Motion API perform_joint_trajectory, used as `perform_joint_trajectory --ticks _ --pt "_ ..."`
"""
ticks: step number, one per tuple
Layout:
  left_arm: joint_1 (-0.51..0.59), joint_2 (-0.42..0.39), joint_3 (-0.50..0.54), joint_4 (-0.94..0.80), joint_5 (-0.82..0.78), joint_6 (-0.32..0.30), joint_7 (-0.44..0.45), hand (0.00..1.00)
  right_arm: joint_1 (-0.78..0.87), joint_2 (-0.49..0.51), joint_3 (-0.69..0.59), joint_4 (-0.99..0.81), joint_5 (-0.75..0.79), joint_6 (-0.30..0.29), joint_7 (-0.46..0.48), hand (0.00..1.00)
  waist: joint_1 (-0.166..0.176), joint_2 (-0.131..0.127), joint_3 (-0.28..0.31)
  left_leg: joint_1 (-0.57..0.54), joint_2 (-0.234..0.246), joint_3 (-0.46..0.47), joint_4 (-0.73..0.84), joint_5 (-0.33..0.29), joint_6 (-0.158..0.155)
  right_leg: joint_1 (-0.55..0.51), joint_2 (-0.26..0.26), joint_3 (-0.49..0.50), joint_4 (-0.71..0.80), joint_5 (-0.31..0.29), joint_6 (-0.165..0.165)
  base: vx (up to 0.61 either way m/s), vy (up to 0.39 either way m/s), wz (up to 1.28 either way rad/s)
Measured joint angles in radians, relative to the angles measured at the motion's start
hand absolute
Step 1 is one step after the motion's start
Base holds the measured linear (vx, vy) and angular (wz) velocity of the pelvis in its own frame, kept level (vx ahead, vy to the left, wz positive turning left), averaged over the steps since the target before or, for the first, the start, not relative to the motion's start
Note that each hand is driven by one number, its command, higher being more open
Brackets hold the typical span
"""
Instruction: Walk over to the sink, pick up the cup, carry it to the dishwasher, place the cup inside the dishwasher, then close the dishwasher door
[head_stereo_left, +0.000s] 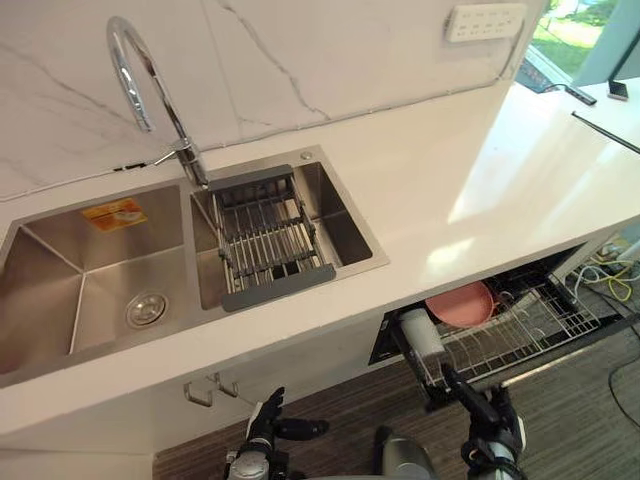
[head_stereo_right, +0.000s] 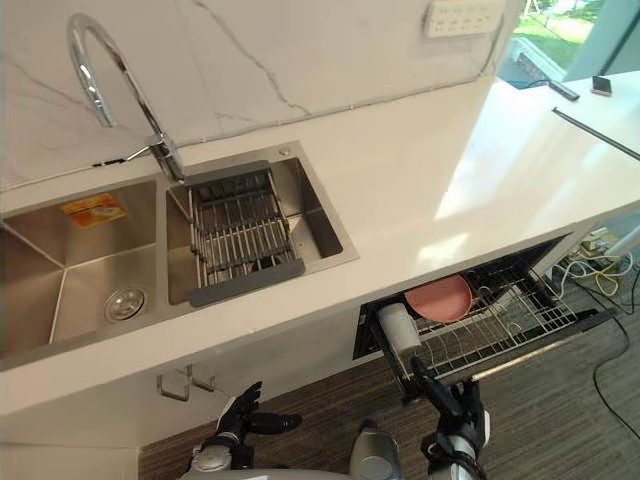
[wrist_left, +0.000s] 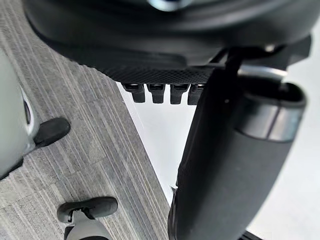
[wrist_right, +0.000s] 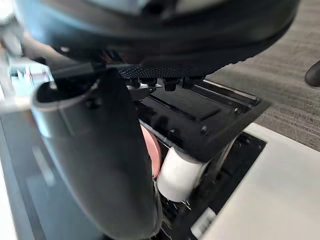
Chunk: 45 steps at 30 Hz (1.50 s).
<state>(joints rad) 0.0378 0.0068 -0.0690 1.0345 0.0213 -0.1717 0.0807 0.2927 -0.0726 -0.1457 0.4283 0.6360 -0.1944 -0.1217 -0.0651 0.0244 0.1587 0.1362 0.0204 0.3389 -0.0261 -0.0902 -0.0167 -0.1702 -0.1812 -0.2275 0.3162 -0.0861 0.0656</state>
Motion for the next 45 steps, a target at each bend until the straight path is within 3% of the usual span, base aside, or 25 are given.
perform_joint_trajectory --ticks 14,19,23,31,37,45 --pt "-0.002 0.058 0.002 0.023 0.009 -0.008 -0.034 1.00 -0.244 -0.143 0.018 0.218 -0.090 0.034 0.009 1.00 0.020 0.011 0.002 -0.086 0.002 -0.157 -0.001 0.053 0.002 0.018 -0.023 -0.147 -0.028 0.006 -0.005 0.00 -0.027 0.32" --pt "0.015 0.064 0.021 0.022 -0.003 -0.006 -0.043 1.00 -0.351 -0.223 0.017 0.300 -0.090 0.033 -0.005 1.00 0.024 0.057 0.008 -0.143 0.004 -0.251 -0.004 0.096 -0.003 0.027 -0.026 -0.246 -0.058 0.018 -0.015 -0.03 -0.026 0.50" --pt "0.017 0.062 0.023 0.024 -0.005 -0.009 -0.047 1.00 -0.358 -0.229 0.019 0.308 -0.097 0.036 -0.005 1.00 0.026 0.068 0.015 -0.158 0.019 -0.273 0.000 0.103 -0.017 0.043 -0.006 -0.271 -0.095 0.021 -0.017 -0.06 -0.047 0.19" --pt "0.009 0.050 0.023 0.019 -0.022 -0.006 -0.054 1.00 -0.360 -0.235 0.043 0.304 -0.120 0.023 -0.003 1.00 0.025 0.096 0.029 -0.200 0.075 -0.327 -0.004 0.126 -0.059 0.061 0.087 -0.264 -0.197 0.032 -0.031 -0.06 -0.080 0.12" --pt "0.003 0.044 0.022 0.020 -0.021 0.007 -0.052 1.00 -0.261 -0.207 0.026 0.163 -0.122 0.039 0.019 1.00 0.024 0.104 0.030 -0.205 0.104 -0.354 -0.004 0.137 -0.079 0.069 0.129 -0.270 -0.218 0.035 -0.043 0.01 -0.092 0.07" --pt "0.005 0.046 0.020 0.021 -0.020 0.015 -0.046 1.00 -0.104 -0.167 -0.007 0.058 -0.282 0.041 0.045 1.00 0.021 0.085 0.020 -0.160 0.104 -0.355 -0.011 0.136 -0.078 0.103 0.127 -0.270 -0.186 0.014 -0.078 0.13 -0.055 0.06"
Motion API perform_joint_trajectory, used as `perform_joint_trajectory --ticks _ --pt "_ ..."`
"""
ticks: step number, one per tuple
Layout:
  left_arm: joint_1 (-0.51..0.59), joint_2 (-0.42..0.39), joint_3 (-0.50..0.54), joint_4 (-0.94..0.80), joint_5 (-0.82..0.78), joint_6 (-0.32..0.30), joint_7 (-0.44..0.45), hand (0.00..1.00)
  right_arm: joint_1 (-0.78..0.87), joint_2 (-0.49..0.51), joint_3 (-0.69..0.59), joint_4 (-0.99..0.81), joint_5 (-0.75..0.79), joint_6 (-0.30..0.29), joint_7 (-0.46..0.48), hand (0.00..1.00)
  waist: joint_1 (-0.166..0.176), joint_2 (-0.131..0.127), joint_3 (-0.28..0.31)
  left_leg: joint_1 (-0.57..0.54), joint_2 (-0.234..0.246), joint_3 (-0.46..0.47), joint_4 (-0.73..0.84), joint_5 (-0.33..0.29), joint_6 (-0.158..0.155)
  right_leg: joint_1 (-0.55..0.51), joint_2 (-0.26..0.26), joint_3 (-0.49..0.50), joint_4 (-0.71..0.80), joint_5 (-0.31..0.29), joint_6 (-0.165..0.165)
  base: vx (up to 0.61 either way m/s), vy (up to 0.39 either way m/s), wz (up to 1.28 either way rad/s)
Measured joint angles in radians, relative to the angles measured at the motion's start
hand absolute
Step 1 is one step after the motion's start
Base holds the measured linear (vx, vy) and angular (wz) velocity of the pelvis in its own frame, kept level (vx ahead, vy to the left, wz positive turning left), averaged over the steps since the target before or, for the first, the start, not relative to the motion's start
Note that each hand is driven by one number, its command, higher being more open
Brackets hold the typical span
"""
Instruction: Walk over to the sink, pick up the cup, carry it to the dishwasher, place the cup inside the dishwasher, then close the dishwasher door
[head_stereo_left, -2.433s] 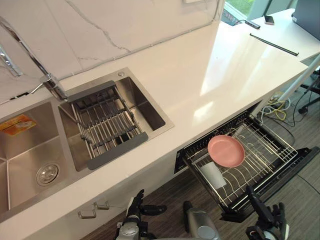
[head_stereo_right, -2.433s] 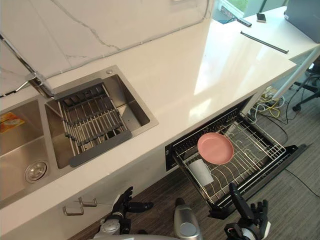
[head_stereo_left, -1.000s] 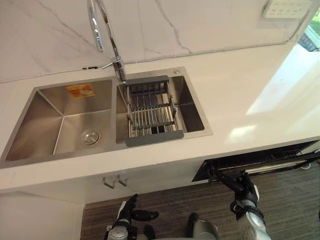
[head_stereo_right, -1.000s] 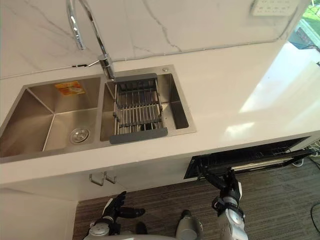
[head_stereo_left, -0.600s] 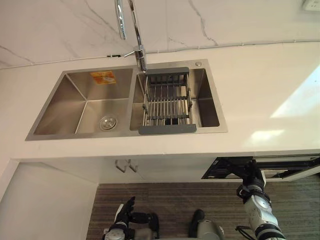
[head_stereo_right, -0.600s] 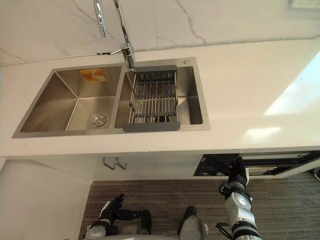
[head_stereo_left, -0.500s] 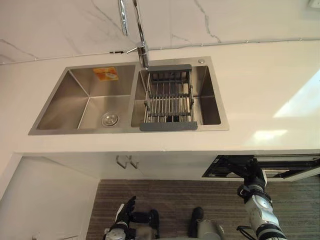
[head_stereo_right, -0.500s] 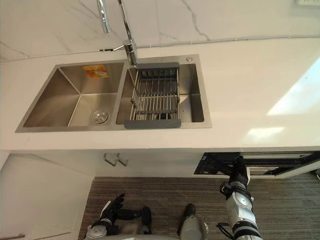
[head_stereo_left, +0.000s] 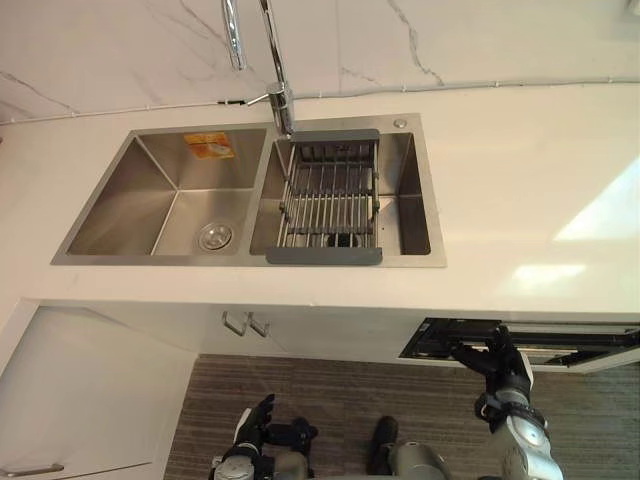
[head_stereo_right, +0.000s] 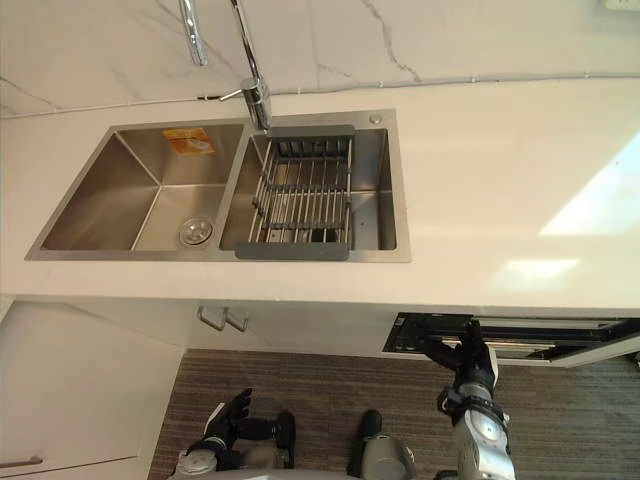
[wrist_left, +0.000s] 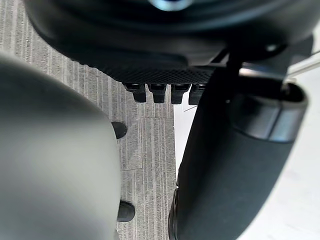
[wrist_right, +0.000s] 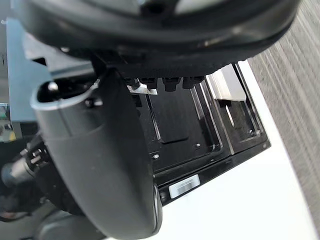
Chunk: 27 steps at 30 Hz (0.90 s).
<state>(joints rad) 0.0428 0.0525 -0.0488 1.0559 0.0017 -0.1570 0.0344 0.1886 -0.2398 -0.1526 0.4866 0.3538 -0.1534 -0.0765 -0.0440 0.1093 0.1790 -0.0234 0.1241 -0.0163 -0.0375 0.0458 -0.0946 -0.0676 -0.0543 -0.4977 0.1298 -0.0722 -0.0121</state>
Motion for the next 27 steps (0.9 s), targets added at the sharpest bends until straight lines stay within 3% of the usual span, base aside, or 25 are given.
perform_joint_trajectory --ticks 3,9,14,20,27 --pt "0.004 0.017 -0.013 0.001 0.002 0.000 0.002 1.00 0.027 0.016 0.001 0.030 -0.091 0.012 0.016 1.00 0.001 -0.036 -0.021 0.027 -0.001 0.012 -0.004 -0.001 -0.001 0.022 0.001 0.016 -0.004 0.000 -0.004 0.11 -0.019 -0.09" --pt "0.000 0.037 -0.042 0.008 0.041 0.002 0.002 1.00 0.019 0.029 0.026 0.166 -0.314 0.029 0.067 1.00 0.002 -0.080 -0.049 0.069 -0.003 0.047 -0.005 -0.016 0.000 0.056 0.004 0.048 -0.015 -0.003 0.000 0.03 0.006 -0.14" --pt "-0.002 0.035 -0.041 0.012 0.050 0.008 0.002 1.00 0.018 0.104 0.049 0.323 -0.385 0.075 0.105 1.00 0.003 -0.076 -0.054 0.070 -0.003 0.048 -0.011 -0.029 0.005 0.054 0.002 0.043 -0.012 -0.005 0.005 -0.05 0.016 0.04" --pt "0.004 0.047 -0.034 0.021 0.049 0.016 0.010 1.00 0.021 0.129 -0.001 0.401 -0.389 0.087 0.031 1.00 0.004 -0.086 -0.077 0.075 -0.008 0.051 -0.012 -0.039 0.009 0.054 -0.005 0.048 -0.011 -0.006 0.015 -0.05 0.026 0.00" --pt "0.009 0.040 0.004 0.022 0.044 0.018 0.012 1.00 0.016 0.146 -0.062 0.455 -0.373 0.095 0.028 1.00 0.004 -0.088 -0.079 0.078 -0.007 0.051 -0.015 -0.039 0.008 0.054 -0.004 0.049 -0.010 -0.007 0.015 0.02 -0.005 0.00"
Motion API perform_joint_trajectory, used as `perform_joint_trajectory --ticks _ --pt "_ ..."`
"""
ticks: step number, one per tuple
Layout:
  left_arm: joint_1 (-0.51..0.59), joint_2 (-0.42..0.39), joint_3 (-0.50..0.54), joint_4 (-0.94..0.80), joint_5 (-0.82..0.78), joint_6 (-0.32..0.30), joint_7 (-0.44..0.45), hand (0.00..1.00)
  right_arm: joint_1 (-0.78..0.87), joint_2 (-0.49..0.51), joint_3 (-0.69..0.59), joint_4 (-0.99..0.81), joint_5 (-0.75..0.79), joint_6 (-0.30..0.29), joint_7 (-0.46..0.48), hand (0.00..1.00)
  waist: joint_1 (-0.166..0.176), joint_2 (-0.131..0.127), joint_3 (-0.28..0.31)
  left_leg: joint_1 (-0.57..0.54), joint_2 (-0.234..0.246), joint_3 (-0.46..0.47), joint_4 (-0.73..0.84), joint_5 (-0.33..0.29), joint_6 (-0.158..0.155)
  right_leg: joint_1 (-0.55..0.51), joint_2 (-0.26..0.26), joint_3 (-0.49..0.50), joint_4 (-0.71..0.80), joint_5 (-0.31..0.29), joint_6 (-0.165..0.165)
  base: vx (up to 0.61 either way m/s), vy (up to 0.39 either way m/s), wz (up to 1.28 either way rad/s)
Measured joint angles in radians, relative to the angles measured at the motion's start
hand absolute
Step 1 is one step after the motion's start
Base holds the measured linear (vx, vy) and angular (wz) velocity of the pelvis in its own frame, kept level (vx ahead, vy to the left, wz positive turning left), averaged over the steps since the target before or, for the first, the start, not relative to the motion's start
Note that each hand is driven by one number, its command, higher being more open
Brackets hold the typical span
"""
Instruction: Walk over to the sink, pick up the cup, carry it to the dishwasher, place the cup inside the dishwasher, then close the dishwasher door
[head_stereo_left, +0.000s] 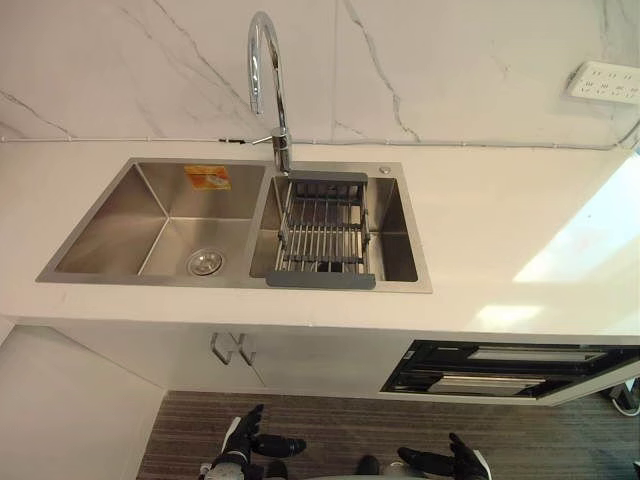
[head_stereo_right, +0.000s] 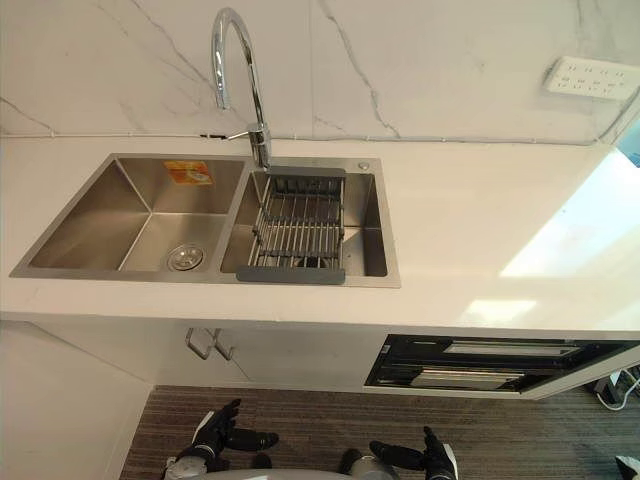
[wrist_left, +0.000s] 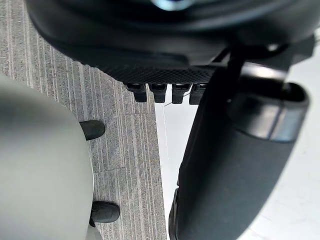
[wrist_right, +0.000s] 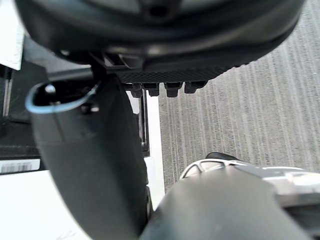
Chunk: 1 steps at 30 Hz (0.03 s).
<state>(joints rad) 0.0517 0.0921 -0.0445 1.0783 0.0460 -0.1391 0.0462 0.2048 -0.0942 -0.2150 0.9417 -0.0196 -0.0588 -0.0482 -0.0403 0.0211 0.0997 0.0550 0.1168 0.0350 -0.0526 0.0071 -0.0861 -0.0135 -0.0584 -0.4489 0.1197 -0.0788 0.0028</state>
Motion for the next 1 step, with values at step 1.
perform_joint_trajectory --ticks 1 --pt "0.000 0.000 0.000 0.001 0.000 0.000 0.000 1.00 -0.002 0.000 -0.003 0.011 0.000 0.000 0.002 1.00 0.000 -0.001 0.000 0.002 0.000 0.000 -0.002 0.000 0.000 0.000 0.000 0.000 0.002 -0.001 0.001 0.03 -0.004 0.00"
